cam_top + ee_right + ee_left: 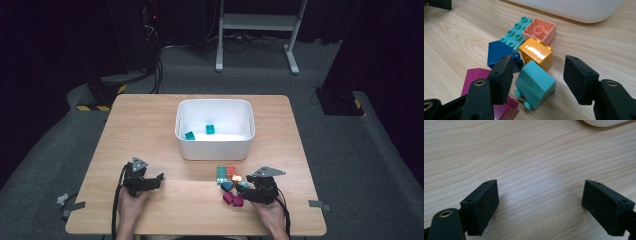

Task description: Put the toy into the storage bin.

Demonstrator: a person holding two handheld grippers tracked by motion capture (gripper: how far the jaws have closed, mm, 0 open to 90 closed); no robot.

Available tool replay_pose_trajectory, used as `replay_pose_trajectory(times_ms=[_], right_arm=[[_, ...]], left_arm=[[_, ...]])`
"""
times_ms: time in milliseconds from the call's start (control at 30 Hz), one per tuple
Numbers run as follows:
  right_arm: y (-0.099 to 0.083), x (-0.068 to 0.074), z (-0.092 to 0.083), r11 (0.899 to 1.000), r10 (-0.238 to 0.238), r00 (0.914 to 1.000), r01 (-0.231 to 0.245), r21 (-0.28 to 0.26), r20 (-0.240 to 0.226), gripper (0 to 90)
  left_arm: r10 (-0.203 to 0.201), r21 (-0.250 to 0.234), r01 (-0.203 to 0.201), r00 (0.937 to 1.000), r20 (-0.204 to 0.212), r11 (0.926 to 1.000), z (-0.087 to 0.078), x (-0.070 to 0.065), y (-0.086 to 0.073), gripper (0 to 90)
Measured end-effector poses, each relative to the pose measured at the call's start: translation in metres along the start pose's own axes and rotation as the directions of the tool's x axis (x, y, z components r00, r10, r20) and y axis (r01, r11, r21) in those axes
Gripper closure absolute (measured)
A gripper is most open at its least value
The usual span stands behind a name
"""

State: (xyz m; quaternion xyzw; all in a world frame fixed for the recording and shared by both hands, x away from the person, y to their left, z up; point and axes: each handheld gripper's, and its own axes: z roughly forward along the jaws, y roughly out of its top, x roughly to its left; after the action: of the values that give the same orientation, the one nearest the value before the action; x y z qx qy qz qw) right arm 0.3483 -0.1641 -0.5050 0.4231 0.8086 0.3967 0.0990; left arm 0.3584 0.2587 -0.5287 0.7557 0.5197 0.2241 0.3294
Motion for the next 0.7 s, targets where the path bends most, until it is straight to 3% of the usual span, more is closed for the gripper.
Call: replay_pose_trajectory(times_ms=[700], right_arm=[[-0.010,-0.011,0.000,1.000,0.016,0.9987,-0.017,0.019,0.049,45.0]], left_arm=[[0.000,0.000,0.000,1.0000,0.000,1.0000,0.000,0.000,0.000,14.2]])
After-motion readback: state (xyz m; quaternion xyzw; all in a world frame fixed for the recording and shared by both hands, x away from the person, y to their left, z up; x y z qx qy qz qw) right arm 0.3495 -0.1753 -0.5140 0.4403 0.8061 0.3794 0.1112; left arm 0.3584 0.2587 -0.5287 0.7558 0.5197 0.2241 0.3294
